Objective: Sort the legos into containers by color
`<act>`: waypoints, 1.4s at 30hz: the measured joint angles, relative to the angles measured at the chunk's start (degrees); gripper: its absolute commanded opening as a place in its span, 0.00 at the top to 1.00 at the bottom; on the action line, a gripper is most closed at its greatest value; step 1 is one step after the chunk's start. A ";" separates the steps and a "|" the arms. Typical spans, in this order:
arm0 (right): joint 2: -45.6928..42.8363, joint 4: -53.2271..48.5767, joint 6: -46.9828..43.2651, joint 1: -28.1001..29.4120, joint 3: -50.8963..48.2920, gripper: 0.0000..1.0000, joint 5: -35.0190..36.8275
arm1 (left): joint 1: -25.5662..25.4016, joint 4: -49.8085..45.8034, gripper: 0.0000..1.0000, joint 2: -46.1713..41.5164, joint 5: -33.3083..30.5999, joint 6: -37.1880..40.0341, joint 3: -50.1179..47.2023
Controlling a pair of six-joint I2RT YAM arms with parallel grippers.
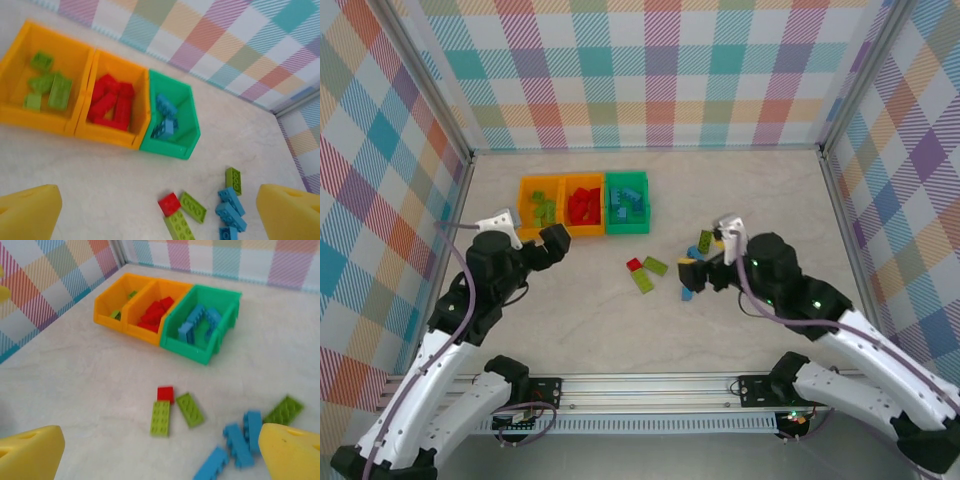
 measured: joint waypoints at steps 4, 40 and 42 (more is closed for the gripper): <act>-1.05 -11.80 7.50 -0.15 0.24 0.00 -1.92 | -8.68 -3.56 0.00 6.54 -3.76 -9.18 0.28; 1.14 -25.83 17.99 -0.15 0.17 0.00 -9.07 | -28.50 -3.39 0.57 67.41 -5.27 -29.22 21.77; 1.25 -25.70 17.97 -0.15 0.17 0.00 -9.05 | -28.44 -3.74 0.64 67.30 -5.29 -28.81 21.64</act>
